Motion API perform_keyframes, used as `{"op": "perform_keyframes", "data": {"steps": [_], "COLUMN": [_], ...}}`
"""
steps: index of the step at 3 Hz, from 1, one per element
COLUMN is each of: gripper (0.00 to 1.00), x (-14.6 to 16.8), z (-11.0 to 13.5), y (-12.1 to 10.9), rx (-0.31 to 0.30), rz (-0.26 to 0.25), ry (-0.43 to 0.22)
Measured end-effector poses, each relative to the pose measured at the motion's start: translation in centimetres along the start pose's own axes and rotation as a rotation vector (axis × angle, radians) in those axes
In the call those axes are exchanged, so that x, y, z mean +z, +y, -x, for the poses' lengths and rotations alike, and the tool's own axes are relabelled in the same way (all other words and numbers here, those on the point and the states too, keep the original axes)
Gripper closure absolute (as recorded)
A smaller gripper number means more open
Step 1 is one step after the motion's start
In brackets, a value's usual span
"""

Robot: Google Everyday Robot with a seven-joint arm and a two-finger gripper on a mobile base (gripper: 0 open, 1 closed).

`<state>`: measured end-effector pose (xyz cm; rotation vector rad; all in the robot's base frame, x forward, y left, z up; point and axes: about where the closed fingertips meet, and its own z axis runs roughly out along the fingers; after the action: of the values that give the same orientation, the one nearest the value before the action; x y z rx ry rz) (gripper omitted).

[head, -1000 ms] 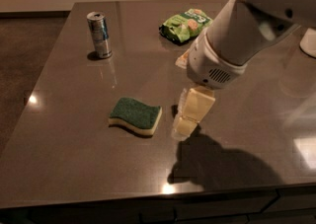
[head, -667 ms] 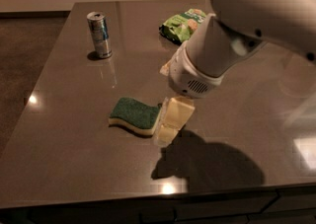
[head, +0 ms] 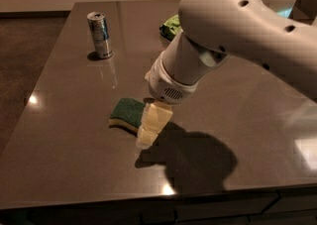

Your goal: Move sponge near green rice chip bag

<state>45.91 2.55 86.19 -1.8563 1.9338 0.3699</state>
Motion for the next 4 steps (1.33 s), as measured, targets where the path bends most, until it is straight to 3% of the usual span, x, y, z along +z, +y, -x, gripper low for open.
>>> {"op": "perform_keyframes", "data": {"steps": [1, 2, 4], "gripper": [0.00, 0.13, 0.59], "x": [1.5, 2.5, 2.8], "z": [0.4, 0.5, 0.6], "y": [-0.4, -0.5, -0.7], "rx": [-0.006, -0.015, -0.016], "rz": [0.011, 0.030, 0.056], "ry": [0.005, 0.022, 0.036]}}
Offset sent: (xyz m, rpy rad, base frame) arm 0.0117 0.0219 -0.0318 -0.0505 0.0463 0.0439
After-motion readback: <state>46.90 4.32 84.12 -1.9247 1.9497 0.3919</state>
